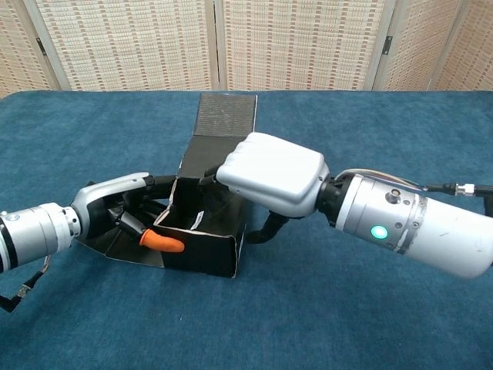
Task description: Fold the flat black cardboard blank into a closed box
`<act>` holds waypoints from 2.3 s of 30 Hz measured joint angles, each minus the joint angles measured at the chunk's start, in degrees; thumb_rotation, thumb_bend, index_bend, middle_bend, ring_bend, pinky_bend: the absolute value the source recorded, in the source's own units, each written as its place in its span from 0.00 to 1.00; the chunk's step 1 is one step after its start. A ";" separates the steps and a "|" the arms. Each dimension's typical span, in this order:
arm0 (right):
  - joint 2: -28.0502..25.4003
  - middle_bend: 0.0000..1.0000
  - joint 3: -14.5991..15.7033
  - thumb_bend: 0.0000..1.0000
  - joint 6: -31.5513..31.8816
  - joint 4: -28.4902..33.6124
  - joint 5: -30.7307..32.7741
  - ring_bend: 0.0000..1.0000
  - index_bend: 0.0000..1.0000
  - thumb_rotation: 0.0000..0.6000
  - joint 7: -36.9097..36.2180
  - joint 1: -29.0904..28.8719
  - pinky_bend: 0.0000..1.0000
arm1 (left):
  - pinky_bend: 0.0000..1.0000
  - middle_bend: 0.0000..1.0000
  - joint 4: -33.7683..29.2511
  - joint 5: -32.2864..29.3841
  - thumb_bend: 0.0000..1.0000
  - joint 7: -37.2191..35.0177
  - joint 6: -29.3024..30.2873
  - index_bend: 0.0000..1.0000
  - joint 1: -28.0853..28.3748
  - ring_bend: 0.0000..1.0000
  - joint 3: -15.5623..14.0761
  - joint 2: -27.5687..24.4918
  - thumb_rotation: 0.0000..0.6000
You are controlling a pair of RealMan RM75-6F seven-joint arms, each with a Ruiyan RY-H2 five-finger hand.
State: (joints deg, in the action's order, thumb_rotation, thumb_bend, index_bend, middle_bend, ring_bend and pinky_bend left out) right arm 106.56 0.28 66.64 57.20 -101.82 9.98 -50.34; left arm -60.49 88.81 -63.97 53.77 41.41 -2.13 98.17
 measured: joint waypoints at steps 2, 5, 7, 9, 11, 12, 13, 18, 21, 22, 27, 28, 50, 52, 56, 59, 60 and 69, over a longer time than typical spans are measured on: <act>-0.08 0.40 0.04 0.06 -0.18 0.02 -0.02 0.79 0.45 1.00 0.13 -0.05 1.00 | 0.86 0.36 0.06 0.16 0.17 -0.18 0.07 0.35 0.00 0.62 0.00 0.02 1.00; -0.18 0.39 0.10 0.06 -0.44 0.10 -0.04 0.79 0.45 1.00 0.36 -0.11 1.00 | 0.86 0.36 0.31 0.25 0.17 -0.53 0.12 0.35 -0.01 0.62 0.03 0.10 1.00; -0.20 0.39 0.13 0.06 -0.63 0.17 -0.01 0.79 0.45 1.00 0.50 -0.13 1.00 | 0.86 0.36 0.41 0.31 0.17 -0.73 0.07 0.35 0.03 0.62 0.05 0.14 1.00; -0.22 0.39 0.35 0.06 -1.01 0.21 -0.03 0.79 0.45 1.00 0.60 -0.14 1.00 | 0.86 0.36 0.44 0.47 0.17 -1.14 0.01 0.35 0.05 0.62 -0.01 0.13 1.00; -0.26 0.40 0.86 0.06 -1.58 0.20 -0.19 0.79 0.45 1.00 0.83 -0.16 1.00 | 0.86 0.36 0.50 0.62 0.17 -1.40 -0.03 0.35 0.04 0.62 -0.15 0.18 1.00; -0.27 0.40 1.09 0.06 -1.86 0.17 -0.27 0.79 0.45 1.00 0.95 -0.17 1.00 | 0.86 0.36 0.52 0.70 0.17 -1.47 -0.04 0.35 0.04 0.62 -0.21 0.23 1.00; -0.30 0.41 1.30 0.06 -2.14 0.13 -0.33 0.79 0.46 1.00 1.04 -0.17 1.00 | 0.86 0.36 0.56 0.72 0.17 -1.58 -0.09 0.35 0.03 0.62 -0.25 0.28 1.00; -0.39 0.51 2.20 0.08 -4.25 0.09 -0.37 0.80 0.60 1.00 1.54 -0.35 1.00 | 0.86 0.36 0.62 0.91 0.17 -2.35 -0.17 0.35 -0.02 0.62 -0.45 0.39 1.00; -0.24 0.59 2.36 0.11 -4.72 0.11 -0.53 0.81 0.68 1.00 1.44 -0.69 1.00 | 0.86 0.36 0.55 1.07 0.17 -2.61 0.09 0.35 -0.09 0.62 -0.51 0.38 1.00; -0.19 0.63 2.34 0.12 -4.61 0.12 -0.61 0.82 0.71 1.00 1.26 -0.74 1.00 | 0.86 0.36 0.54 1.14 0.17 -2.65 0.17 0.35 -0.10 0.62 -0.51 0.34 1.00; 0.07 0.79 1.90 0.15 -4.22 -0.17 -0.86 0.83 0.90 1.00 0.46 -1.27 1.00 | 0.86 0.36 0.64 1.09 0.17 -2.89 0.05 0.35 -0.18 0.62 -0.60 0.25 1.00; 0.07 0.82 1.86 0.16 -4.32 -0.23 -0.88 0.83 0.94 1.00 0.42 -1.39 1.00 | 0.86 0.36 0.68 1.05 0.17 -2.98 -0.04 0.35 -0.17 0.62 -0.58 0.24 1.00; -1.94 0.64 3.21 0.20 -2.95 -1.38 -2.62 0.82 0.73 1.00 0.91 -1.42 1.00 | 0.84 0.36 0.45 -0.52 0.17 -1.36 -0.45 0.35 -0.97 0.62 0.16 0.15 1.00; -2.53 0.50 3.37 0.16 -2.87 -1.45 -2.70 0.82 0.58 1.00 1.05 -1.32 1.00 | 0.82 0.36 0.33 -1.04 0.17 -0.16 -0.39 0.35 -1.18 0.62 0.52 0.22 1.00; -3.92 0.24 3.49 0.07 -3.52 -0.77 -2.49 0.79 0.27 1.00 1.51 -1.26 1.00 | 0.76 0.36 -0.43 -2.44 0.17 2.24 -0.41 0.35 -1.65 0.56 1.46 0.25 1.00; -4.88 0.15 3.50 0.04 -4.09 0.05 -2.22 0.78 0.12 1.00 1.67 -1.31 1.00 | 0.68 0.35 -1.39 -3.32 0.17 4.15 -0.35 0.34 -2.03 0.49 2.14 0.19 1.00; -5.13 0.13 3.50 0.03 -4.22 0.30 -2.14 0.77 0.08 1.00 1.70 -1.31 1.00 | 0.67 0.35 -1.77 -3.52 0.17 4.69 -0.32 0.34 -2.13 0.47 2.33 0.14 1.00; -7.30 0.05 2.48 0.01 -1.41 2.92 -1.99 0.75 0.00 1.00 -0.49 -1.03 1.00 | 0.40 0.09 -5.90 -4.30 0.17 8.45 1.02 0.18 -3.24 0.10 3.51 -1.38 1.00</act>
State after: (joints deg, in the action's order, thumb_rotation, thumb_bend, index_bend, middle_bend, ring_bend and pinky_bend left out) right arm 99.25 2.76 65.23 60.12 -103.81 9.49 -51.37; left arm -66.39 84.51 -55.53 54.79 38.17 1.38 96.78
